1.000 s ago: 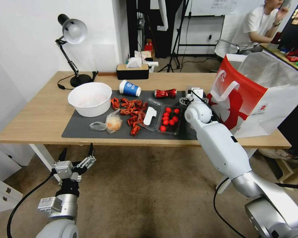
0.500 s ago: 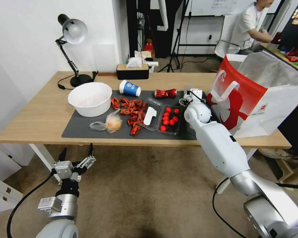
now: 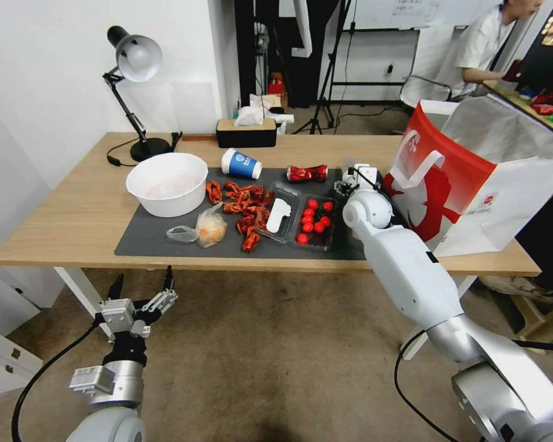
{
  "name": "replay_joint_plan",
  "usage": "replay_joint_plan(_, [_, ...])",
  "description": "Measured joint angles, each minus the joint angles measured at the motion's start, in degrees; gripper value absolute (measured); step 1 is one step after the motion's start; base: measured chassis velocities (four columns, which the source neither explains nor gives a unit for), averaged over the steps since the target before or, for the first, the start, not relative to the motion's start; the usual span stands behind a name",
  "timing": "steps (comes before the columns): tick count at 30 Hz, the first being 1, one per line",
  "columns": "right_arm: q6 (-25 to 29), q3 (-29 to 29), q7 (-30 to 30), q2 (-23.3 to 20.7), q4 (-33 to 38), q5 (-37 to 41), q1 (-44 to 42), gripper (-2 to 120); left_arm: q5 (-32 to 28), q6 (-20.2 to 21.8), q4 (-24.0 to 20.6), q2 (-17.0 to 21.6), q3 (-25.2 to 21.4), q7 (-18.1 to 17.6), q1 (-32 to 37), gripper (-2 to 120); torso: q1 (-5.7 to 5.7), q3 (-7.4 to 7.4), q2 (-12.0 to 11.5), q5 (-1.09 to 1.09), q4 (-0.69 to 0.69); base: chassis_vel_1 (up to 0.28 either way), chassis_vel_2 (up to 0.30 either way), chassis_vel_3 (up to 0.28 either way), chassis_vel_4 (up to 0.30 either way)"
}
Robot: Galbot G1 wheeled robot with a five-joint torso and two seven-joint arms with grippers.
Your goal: Pick up the trash from the table and place it into the takeout bag.
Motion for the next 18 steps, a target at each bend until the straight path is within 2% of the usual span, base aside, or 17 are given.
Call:
replay_joint_plan(9, [0.4,0.0,0.1,-2.1,7.8,-3.8,-1.3,79,0.0,0.0,-0.8,0.0,-0.1,0.0,0.2,100,0.00,0.00,0.0,0.01,0.00,0.000,0.000,0.000,0.000])
replay_joint_plan(18, [0.5,-0.5,-0.8,-5.6,22.3,-4.6,-4.1,79,0.1,0.0,-1.5,-0.1,-0.5,-0.1,0.4,100,0.00,0.00,0.0,-0.01,0.00,0.000,0.000,0.000,0.000])
